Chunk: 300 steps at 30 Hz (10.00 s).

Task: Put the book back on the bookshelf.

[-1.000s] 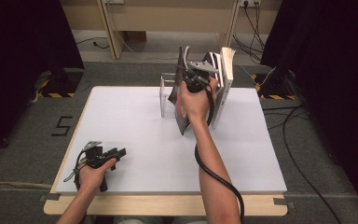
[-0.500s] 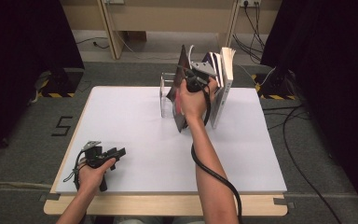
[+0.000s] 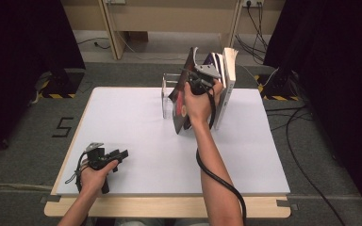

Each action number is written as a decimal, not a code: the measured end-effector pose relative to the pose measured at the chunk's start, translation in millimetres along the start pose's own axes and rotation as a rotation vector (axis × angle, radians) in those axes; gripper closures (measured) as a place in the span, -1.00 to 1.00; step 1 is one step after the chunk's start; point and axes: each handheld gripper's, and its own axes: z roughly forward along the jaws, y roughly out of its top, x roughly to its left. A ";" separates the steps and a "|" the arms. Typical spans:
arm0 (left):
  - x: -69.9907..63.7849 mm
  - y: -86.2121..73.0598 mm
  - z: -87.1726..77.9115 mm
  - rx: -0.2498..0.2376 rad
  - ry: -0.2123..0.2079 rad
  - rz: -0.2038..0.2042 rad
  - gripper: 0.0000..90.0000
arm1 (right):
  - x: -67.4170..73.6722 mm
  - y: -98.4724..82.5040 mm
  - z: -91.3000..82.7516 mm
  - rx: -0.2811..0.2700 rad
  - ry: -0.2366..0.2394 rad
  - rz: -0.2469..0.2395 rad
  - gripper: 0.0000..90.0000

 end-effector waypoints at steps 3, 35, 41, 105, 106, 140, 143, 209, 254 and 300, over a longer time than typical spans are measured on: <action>-0.2 0.2 -0.5 -0.004 0.000 0.001 0.11 | -4.5 3.8 -5.2 -0.011 0.005 0.016 0.53; 2.0 1.6 -1.9 -0.013 -0.006 0.001 0.11 | 11.9 15.5 12.9 -0.068 0.006 -0.043 0.89; 0.5 1.1 -1.3 -0.011 -0.008 0.006 0.11 | 1.6 13.8 7.8 -0.041 -0.018 -0.051 0.73; -5.7 -1.2 -1.0 -0.018 -0.015 0.017 0.11 | -46.6 -46.7 -84.2 -0.032 0.104 0.097 0.40; -5.7 -1.2 -0.8 -0.018 -0.015 0.017 0.10 | -47.8 -47.6 -84.5 -0.030 0.099 0.099 0.41; -4.6 -0.8 -0.8 -0.021 -0.016 0.013 0.11 | -58.8 -43.0 -31.6 0.064 -0.033 0.127 0.41; -3.7 -0.7 -0.8 -0.019 -0.014 0.013 0.11 | -56.8 -40.9 -28.2 0.066 -0.055 0.093 0.47; -1.9 -1.8 0.2 -0.015 -0.017 0.017 0.11 | -41.7 -40.8 -10.9 -0.068 -0.064 -0.094 0.56; -4.3 -1.7 -0.6 -0.019 -0.016 0.018 0.11 | -53.4 -55.7 -44.8 -0.033 -0.041 -0.075 0.17; -4.9 -1.4 -1.7 -0.021 -0.015 0.019 0.10 | -57.5 -93.3 -80.6 0.026 0.033 -0.047 0.15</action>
